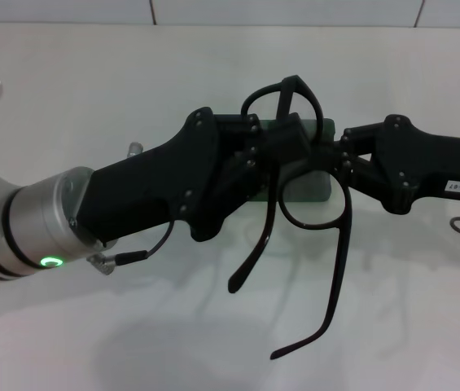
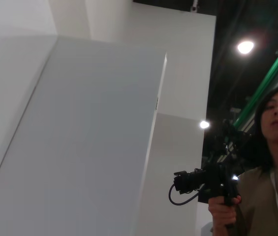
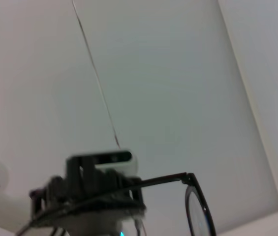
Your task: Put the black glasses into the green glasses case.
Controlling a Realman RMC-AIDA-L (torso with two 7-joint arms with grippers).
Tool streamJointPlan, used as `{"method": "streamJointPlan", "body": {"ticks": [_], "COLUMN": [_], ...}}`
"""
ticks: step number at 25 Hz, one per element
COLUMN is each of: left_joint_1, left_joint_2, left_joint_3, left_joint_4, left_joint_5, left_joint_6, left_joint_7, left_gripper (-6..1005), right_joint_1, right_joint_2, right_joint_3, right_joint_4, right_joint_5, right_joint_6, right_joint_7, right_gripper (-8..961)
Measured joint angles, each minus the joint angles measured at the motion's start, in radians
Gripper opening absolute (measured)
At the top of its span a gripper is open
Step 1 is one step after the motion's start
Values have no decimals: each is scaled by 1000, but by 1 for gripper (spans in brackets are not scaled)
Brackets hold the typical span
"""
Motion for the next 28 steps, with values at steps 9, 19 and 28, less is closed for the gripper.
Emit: {"method": "streamJointPlan", "body": {"ticks": [9,19,28], "left_joint_1": [-1,4,7], "left_joint_2": [-2,-3,-2], "left_joint_3": [1,4,14], "left_joint_4": [-58,-90,-88], "left_joint_5": [-8,-24,-17], "left_joint_6": [-40,-108,-80], "left_joint_7": [26,51,59], "left_gripper": [37,37,37], "right_joint_1": [28,40,42], "right_joint_2": [1,5,0], "right_joint_3": [5,-1,12], "right_joint_4": [13,27,39], "right_joint_5": [5,9,28], "right_joint_6": [-26,-34,-28], "right_joint_7": [-18,-18,-24], "right_gripper": [53,52,53]}}
